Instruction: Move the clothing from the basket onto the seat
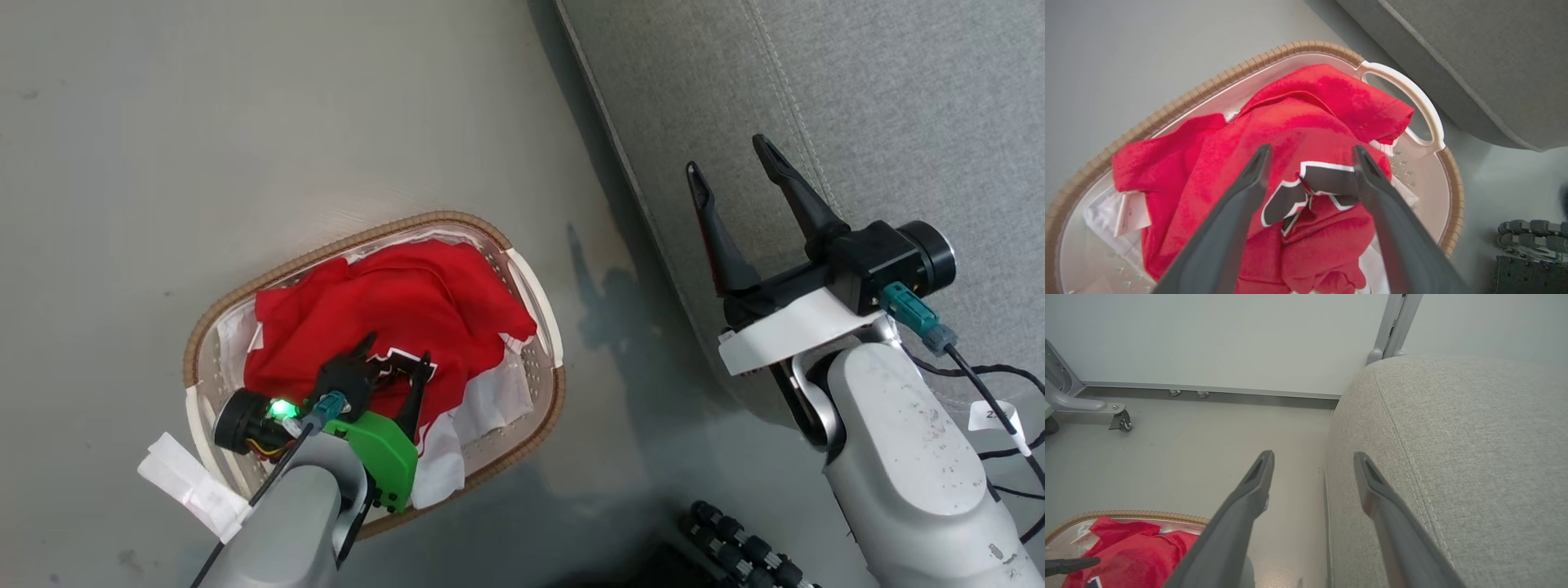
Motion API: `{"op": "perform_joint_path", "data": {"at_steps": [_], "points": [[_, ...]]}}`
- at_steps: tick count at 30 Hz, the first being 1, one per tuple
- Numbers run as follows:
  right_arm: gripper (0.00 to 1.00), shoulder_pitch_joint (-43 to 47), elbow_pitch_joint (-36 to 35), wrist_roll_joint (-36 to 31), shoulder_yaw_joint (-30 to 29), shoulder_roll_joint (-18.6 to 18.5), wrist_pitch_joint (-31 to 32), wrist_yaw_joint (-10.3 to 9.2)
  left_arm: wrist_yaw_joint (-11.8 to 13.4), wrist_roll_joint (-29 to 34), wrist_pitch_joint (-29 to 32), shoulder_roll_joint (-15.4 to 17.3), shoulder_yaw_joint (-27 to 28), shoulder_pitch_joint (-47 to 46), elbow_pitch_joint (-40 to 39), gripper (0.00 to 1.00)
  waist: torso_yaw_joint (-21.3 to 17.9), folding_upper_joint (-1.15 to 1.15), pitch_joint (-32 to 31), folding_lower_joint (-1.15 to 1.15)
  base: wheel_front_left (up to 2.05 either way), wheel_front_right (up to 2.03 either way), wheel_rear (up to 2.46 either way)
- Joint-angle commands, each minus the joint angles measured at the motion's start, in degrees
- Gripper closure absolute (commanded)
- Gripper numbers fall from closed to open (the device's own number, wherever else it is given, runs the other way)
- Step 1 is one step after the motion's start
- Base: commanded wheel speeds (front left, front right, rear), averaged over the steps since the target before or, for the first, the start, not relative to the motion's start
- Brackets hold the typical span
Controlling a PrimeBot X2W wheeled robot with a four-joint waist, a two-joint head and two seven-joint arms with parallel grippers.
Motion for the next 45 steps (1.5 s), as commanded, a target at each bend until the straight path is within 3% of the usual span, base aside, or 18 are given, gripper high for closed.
{"op": "perform_joint_path", "data": {"at_steps": [1, 11, 17, 18, 19, 20, 26, 31, 45], "points": [[0.0, -1.11, -0.5, 0.09, -0.17, 0.08, -0.25, -0.06, -0.16, -0.29, -0.04, 0.65, -0.25, -1.68, 0.51, 0.0, -1.7, 0.32, 3.06, -0.01, 0.0, 0.0, 0.0], [0.0, -3.03, -2.32, 0.14, 0.15, 0.76, -0.25, -0.06, -0.16, -1.37, -0.03, 2.0, -3.65, -6.99, 6.13, 0.0, -2.76, 0.32, 8.12, -0.01, 0.0, 0.0, 0.0], [0.0, -3.07, -2.57, -0.06, 0.13, 1.03, -0.25, -0.06, -0.16, -5.16, -0.03, 0.84, -6.21, -9.85, 13.05, 0.0, -3.02, 0.32, 9.27, -0.01, 0.0, 0.0, 0.0], [0.0, -3.04, -2.45, -0.01, 0.08, 1.07, -0.25, -0.06, -0.16, -6.11, 0.12, 0.73, -7.06, -10.21, 14.89, 0.27, -3.0, 0.32, 9.28, -0.01, 0.0, 0.0, 0.0], [0.0, -3.01, -2.34, -0.03, 0.08, 1.11, -0.25, -0.06, -0.16, -6.61, 0.21, 0.62, -7.92, -10.61, 15.85, 0.6, -2.94, 0.32, 9.24, -0.01, 0.0, 0.0, 0.0], [0.0, -2.98, -2.19, -0.04, 0.06, 1.17, -0.25, -0.06, -0.16, -7.39, 0.28, 0.47, -8.76, -11.05, 16.89, 1.0, -2.85, 0.32, 9.13, -0.01, 0.0, 0.0, 0.0], [0.0, -2.9, -1.29, 0.04, 0.26, 1.24, -0.25, -0.06, -0.16, -11.64, -0.06, 0.14, -12.33, -11.4, 18.37, 1.0, -1.79, 0.32, 7.03, -0.01, 0.0, 0.0, 0.0], [0.0, -2.17, -0.28, 0.27, 0.12, 1.04, -0.25, -0.06, -0.16, -13.66, -0.12, 0.73, -13.07, -9.55, 13.83, 1.0, -0.06, 0.32, 3.27, -0.01, 0.0, 0.0, 0.0], [0.0, 3.18, 3.96, 1.57, 1.48, -0.31, -0.25, -0.06, -0.16, -10.39, -0.1, -0.05, -4.45, 2.65, -4.32, 1.0, 6.21, 0.32, -12.51, -0.01, 0.0, 0.0, 0.0]]}}
